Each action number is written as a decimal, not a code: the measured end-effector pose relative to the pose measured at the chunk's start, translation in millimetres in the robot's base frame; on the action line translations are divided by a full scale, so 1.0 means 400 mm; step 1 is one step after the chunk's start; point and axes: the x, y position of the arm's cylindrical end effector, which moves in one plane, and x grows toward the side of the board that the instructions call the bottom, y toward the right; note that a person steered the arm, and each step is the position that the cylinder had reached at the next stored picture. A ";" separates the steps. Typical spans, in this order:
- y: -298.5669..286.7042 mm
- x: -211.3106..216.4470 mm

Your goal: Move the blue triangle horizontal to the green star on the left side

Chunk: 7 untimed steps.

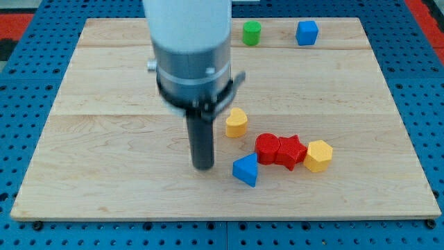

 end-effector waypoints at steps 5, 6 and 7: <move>0.222 0.132; 0.237 0.132; 0.237 0.131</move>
